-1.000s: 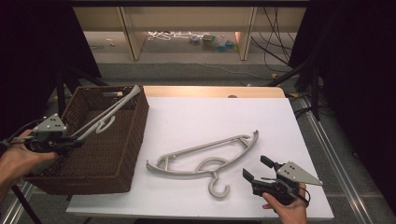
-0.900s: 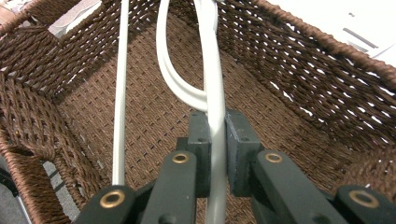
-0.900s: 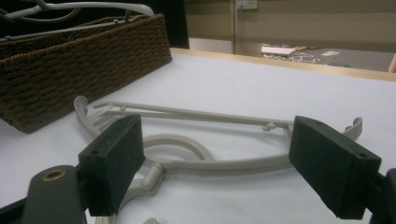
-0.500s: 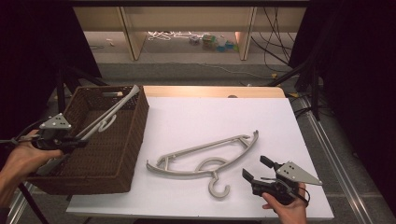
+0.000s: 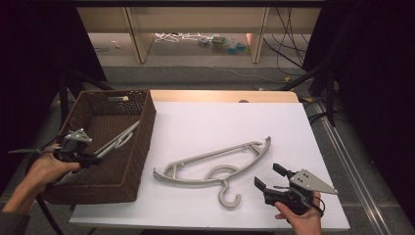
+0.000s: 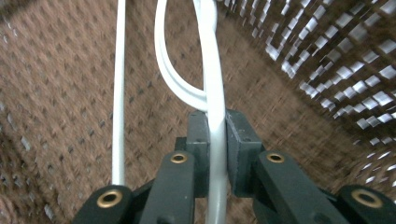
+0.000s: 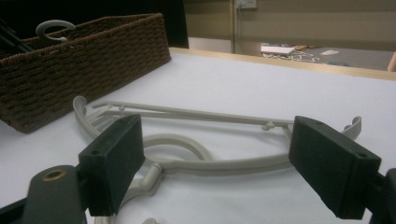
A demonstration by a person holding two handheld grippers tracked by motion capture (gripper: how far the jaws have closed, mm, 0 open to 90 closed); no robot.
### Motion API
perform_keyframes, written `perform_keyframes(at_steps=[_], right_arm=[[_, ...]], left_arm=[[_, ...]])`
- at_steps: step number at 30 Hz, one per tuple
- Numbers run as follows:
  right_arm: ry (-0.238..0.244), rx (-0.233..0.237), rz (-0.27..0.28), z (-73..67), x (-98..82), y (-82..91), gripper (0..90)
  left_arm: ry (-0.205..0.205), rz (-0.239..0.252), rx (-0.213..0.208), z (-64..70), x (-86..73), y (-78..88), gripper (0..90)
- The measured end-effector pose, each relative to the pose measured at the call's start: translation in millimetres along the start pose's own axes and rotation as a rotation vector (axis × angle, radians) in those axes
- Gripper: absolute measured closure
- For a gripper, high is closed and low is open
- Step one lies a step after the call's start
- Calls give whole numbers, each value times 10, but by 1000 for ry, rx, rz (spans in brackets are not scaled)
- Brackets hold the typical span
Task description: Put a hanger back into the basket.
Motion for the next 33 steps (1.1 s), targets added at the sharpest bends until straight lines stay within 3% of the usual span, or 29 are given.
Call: perform_keyframes(at_steps=[1, 2, 3, 5, 7, 8, 9, 10, 11, 14, 16, 19, 20, 26, 27, 33], right_arm=[[1, 5, 34, -3, 20, -19, 189], [1, 5, 34, -3, 20, -19, 189], [2, 4, 32, -3, 16, -19, 189], [1, 9, 24, -7, 11, -10, 189], [1, 2, 35, -1, 22, -20, 189], [3, 7, 22, -5, 13, -10, 189], [0, 4, 26, -4, 15, -14, 189], [0, 4, 26, -4, 15, -14, 189], [7, -6, 22, 9, 19, -5, 189], [2, 1, 38, 2, 22, -16, 188], [2, 1, 38, 2, 23, -15, 188], [4, -6, 17, 0, 20, 5, 188], [13, -5, 12, 3, 13, 5, 188], [8, 0, 21, 1, 22, 8, 186], [0, -1, 43, -1, 36, -3, 184], [10, -9, 25, 11, 37, 23, 171]], left_arm=[[9, 0, -8, 12, 3, -9, 737], [16, 2, -24, 31, 10, 3, 737], [24, 24, -14, 36, 30, 13, 703], [-5, 32, 7, 39, 53, 74, 658], [13, 76, 11, 62, 102, 126, 607], [13, 76, 17, 64, 116, 169, 520], [65, 160, 39, 112, 200, 233, 481], [65, 160, 39, 112, 200, 233, 446], [83, 208, 39, 153, 241, 272, 414], [85, 284, 1, 336, 310, 393, 356], [125, 356, -27, 488, 372, 404, 338], [92, 424, -50, 713, 434, 443, 321], [103, 423, -59, 792, 445, 459, 312], [119, 575, -147, 1235, 563, 490, 292], [122, 601, -161, 1309, 578, 493, 288], [124, 718, -245, 1606, 661, 506, 260]])
Point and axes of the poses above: each handheld gripper's, and its own axes: y roughly backward along the jaws, x roughly out of its top, z roughly to its right, the point moved 8 cm from there along -y, roughly forward along the jaws, and after that the axes turned 15 degrees about y, right-handed, at the moved point
